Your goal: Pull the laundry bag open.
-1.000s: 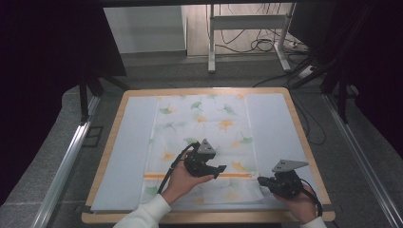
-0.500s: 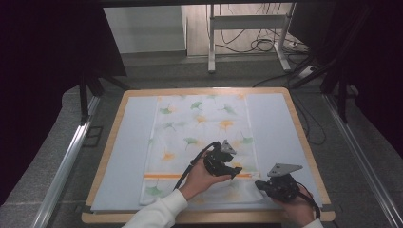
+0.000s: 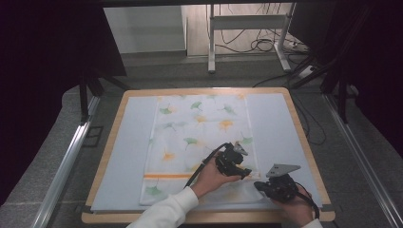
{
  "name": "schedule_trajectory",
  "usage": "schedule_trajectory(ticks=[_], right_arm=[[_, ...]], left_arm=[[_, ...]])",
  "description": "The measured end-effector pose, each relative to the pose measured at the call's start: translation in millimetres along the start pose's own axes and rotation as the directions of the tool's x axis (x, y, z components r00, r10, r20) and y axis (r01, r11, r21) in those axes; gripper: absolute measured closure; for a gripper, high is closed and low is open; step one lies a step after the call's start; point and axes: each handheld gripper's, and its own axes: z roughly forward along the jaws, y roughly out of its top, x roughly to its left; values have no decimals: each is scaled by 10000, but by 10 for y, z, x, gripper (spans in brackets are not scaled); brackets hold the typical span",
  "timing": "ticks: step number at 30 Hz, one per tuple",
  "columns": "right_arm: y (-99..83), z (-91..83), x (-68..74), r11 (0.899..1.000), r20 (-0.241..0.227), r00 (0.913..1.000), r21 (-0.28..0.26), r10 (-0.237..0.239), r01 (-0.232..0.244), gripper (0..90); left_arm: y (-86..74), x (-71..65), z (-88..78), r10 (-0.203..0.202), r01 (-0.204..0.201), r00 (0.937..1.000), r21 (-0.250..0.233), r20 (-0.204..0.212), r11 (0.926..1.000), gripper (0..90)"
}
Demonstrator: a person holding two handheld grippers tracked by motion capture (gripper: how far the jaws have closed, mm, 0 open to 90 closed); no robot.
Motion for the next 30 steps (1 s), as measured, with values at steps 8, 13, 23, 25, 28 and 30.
schedule_trajectory(ticks=[8,13,23,25,28,30], right_arm=[[-4,10,4,10000,4,10000,40,-8,8,890],[-7,13,0,10000,-46,10000,50,-23,23,890],[-11,21,-7,10000,-73,10000,45,-31,32,890],[-11,22,-9,10000,-64,10000,47,-55,55,890],[-13,20,-14,10000,-85,10000,29,-30,31,890],[-13,20,-15,10000,-94,10000,27,-31,31,890]], left_arm=[[99,-38,126,173,-179,9997,278,187,9995,475],[141,-53,190,219,-230,9994,386,285,9990,503],[138,-66,262,391,-414,9985,591,392,9974,600],[135,-70,279,433,-461,9982,666,422,9967,611],[134,-75,281,468,-504,9976,706,517,9962,634],[129,-83,285,420,-462,9973,693,603,9965,676]])
